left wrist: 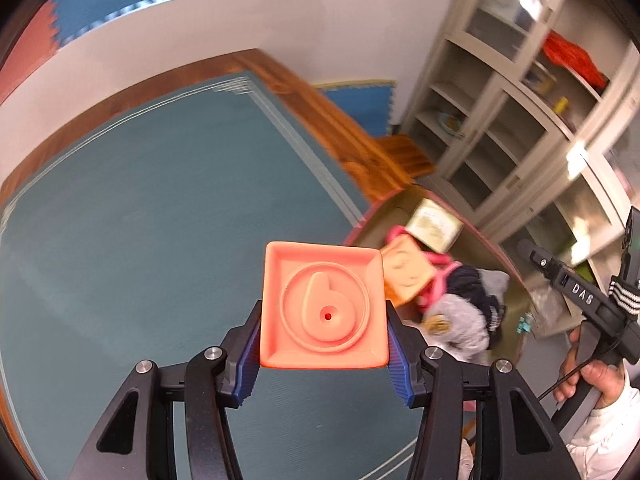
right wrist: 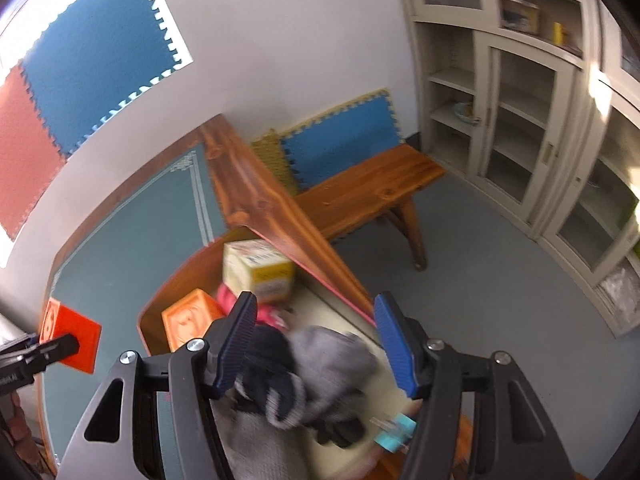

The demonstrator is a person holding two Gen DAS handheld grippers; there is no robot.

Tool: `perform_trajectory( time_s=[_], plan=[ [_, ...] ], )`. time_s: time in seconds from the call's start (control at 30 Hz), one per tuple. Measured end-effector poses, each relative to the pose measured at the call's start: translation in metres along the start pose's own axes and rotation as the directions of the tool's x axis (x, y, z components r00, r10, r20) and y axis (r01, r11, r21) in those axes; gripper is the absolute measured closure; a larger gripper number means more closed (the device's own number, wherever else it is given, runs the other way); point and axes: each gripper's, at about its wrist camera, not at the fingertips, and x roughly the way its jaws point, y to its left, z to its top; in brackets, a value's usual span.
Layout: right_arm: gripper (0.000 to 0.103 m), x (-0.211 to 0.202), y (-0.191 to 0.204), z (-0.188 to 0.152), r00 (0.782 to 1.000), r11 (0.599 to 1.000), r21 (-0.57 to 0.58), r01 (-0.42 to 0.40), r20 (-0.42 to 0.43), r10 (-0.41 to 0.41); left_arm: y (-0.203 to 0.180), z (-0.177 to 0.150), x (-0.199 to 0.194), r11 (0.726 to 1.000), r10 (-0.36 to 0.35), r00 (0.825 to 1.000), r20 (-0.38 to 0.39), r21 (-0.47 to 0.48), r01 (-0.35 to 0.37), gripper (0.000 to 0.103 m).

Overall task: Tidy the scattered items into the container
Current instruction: 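Carry the orange cube and yellow box into the red tin box, releasing both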

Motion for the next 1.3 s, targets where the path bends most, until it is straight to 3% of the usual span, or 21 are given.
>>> perform_trajectory(
  time_s=[0.4, 0.7, 1.2, 1.23, 1.3],
  plan=[
    [0.038, -0.034, -0.054, -0.023, 0.997, 0.990, 0.128, 0.065, 0.028, -0.069, -0.089, 0.019, 0.027, 0.976, -0.110, 0.992, -0.058, 0.181, 0.119, 0.048],
    [0.038, -0.043, -0.073, -0.036, 0.995, 0.980, 0.175, 0.092, 0.018, -0.096, -0.123, 0.035, 0.044, 0.959, -0.135, 0.990, -0.049, 0.245, 0.143, 0.048],
    [0.038, -0.027, -0.042, -0.031, 0.999, 0.995, 0.096, 0.042, -0.008, -0.041, -0.082, 0.030, 0.046, 0.984, -0.086, 0.993, -0.078, 0.147, 0.096, 0.047],
    [0.034, -0.027, -0.038, -0.031, 0.999, 0.996, 0.086, 0.034, -0.014, -0.033, -0.078, 0.028, 0.045, 0.986, -0.080, 0.993, -0.082, 0.139, 0.091, 0.045],
    [0.026, -0.027, -0.027, -0.032, 0.999, 0.998, 0.059, 0.016, -0.032, -0.014, -0.072, 0.025, 0.043, 0.989, -0.068, 0.993, -0.093, 0.125, 0.080, 0.028]
  ],
)
